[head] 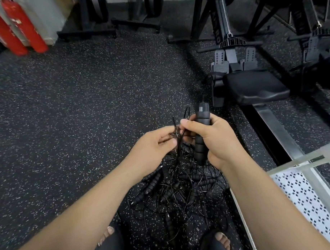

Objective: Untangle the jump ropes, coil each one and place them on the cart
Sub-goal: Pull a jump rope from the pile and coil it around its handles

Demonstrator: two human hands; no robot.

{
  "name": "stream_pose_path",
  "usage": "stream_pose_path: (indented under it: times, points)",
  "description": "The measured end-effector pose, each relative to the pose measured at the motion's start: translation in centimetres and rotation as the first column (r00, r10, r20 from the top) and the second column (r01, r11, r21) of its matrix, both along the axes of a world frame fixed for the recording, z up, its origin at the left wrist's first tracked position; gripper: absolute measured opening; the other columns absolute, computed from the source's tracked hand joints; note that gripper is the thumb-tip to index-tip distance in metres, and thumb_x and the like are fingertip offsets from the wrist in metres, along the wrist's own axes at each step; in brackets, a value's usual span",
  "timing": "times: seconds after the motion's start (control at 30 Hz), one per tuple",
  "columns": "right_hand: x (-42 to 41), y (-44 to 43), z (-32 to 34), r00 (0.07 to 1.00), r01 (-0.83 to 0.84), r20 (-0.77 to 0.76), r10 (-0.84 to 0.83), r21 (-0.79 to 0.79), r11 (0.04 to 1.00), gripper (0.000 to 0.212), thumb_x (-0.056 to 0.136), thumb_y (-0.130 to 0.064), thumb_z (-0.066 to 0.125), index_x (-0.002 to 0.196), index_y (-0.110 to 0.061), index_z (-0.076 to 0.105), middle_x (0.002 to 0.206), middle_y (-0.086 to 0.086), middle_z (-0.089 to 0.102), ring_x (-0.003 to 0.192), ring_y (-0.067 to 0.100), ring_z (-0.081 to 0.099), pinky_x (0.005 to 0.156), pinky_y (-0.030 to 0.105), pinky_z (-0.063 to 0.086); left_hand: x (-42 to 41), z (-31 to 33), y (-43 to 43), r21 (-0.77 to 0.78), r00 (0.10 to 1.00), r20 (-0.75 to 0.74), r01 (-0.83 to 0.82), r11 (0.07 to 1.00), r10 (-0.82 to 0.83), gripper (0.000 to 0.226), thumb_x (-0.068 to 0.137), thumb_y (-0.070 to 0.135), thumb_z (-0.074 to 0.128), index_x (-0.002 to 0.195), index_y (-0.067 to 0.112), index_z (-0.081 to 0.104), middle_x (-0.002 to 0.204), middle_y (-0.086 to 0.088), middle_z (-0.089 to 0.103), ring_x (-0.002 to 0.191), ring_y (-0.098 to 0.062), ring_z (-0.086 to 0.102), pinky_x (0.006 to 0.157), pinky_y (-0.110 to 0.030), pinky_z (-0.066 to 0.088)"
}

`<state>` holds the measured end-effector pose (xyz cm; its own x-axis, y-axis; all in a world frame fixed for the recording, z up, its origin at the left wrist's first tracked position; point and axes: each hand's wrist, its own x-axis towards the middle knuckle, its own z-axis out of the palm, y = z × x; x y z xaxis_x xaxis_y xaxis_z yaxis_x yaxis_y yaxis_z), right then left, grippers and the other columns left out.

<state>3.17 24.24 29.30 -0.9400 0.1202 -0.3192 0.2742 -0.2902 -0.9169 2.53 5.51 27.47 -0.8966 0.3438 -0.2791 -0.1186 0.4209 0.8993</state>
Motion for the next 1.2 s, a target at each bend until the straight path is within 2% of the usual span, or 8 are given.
stream_pose_path:
  times: [0.2,0.37,0.5,0.77,0.9,1.03,1.1,1.2]
  points:
    - [0.1,-0.1,-0.7,0.999,-0.035,0.028,0.034,0.059,0.998,0.02,0.086,-0.01,0.089,0.093,-0.012,0.071,0.088,0.015,0.073,0.072,0.027,0.066,0.064,0.041,0.06,0.1,-0.1,0.5,0.097,0.999,0.041,0.025,0.995,-0.03,0.021,0.102,0.034,0.074,0.122,0.034,0.069,0.086,0.016,0.077,0.089,-0.005,0.072,0.105,-0.041,0.055]
    - [0.1,-0.3,-0.6,0.999,-0.04,0.021,0.038,0.073,0.997,0.019,0.087,-0.008,0.088,0.09,-0.013,0.07,0.085,0.013,0.071,0.066,0.019,0.065,0.059,0.03,0.057,-0.4,-0.3,0.1,0.09,0.996,-0.027,-0.08,0.993,0.083,0.023,0.088,0.031,0.089,0.107,0.033,0.076,0.094,0.004,0.08,0.087,-0.028,0.076,0.096,-0.053,0.062]
    - [0.1,-0.4,-0.6,0.999,-0.036,0.018,0.034,0.084,0.996,0.019,0.087,-0.008,0.088,0.092,-0.011,0.07,0.087,0.015,0.07,0.066,0.02,0.064,0.058,0.032,0.056,-0.3,0.2,0.1,0.114,0.997,0.02,-0.075,0.991,0.073,0.025,0.095,0.034,0.081,0.117,0.025,0.072,0.095,0.0,0.082,0.087,-0.018,0.074,0.095,-0.051,0.062]
    - [-0.1,-0.6,-0.6,1.0,0.018,-0.025,-0.017,0.069,0.997,0.019,0.088,-0.002,0.086,0.094,-0.01,0.069,0.086,0.015,0.073,0.072,0.021,0.07,0.064,0.032,0.06,-0.5,0.6,-0.2,-0.099,0.972,-0.22,-0.107,0.989,0.084,0.03,0.105,0.029,0.068,0.123,0.05,0.055,0.091,0.02,0.079,0.087,-0.02,0.074,0.09,-0.039,0.059]
    - [0.0,-0.9,-0.7,0.999,0.01,-0.041,-0.007,0.088,0.996,0.019,0.088,-0.002,0.086,0.091,-0.009,0.069,0.079,0.009,0.071,0.068,0.018,0.067,0.065,0.031,0.061,-0.2,-0.3,0.0,-0.261,0.923,-0.382,-0.072,0.963,-0.035,0.014,0.101,0.029,0.067,0.095,0.042,0.069,0.095,0.016,0.064,0.088,-0.007,0.06,0.075,-0.029,0.046]
    - [0.0,-1.0,-0.8,0.999,0.038,-0.04,-0.034,0.1,0.994,0.02,0.087,-0.005,0.088,0.09,-0.012,0.069,0.083,0.013,0.07,0.07,0.021,0.065,0.066,0.038,0.059,0.4,-0.7,0.6,-0.354,0.82,-0.56,-0.108,0.929,-0.118,0.016,0.093,0.047,0.071,0.087,0.033,0.074,0.106,0.015,0.044,0.105,-0.013,0.042,0.087,-0.031,0.043]
    - [0.0,-0.9,-0.9,0.998,0.042,-0.043,-0.036,0.133,0.99,0.021,0.085,-0.009,0.09,0.089,-0.014,0.07,0.083,0.011,0.07,0.073,0.023,0.066,0.068,0.042,0.057,0.3,-0.9,0.7,-0.369,0.767,-0.627,-0.137,0.919,-0.137,0.02,0.091,0.047,0.074,0.079,0.031,0.072,0.108,0.016,0.047,0.106,-0.013,0.04,0.093,-0.035,0.04]
    - [0.2,-1.0,-0.9,0.998,0.041,-0.053,-0.033,0.155,0.987,0.022,0.086,-0.007,0.089,0.089,-0.012,0.069,0.079,0.009,0.07,0.069,0.021,0.067,0.069,0.041,0.06,-0.2,-1.5,0.6,-0.422,0.784,-0.591,-0.102,0.901,-0.188,0.018,0.094,0.042,0.074,0.082,0.029,0.075,0.098,0.019,0.054,0.104,-0.013,0.041,0.094,-0.042,0.037]
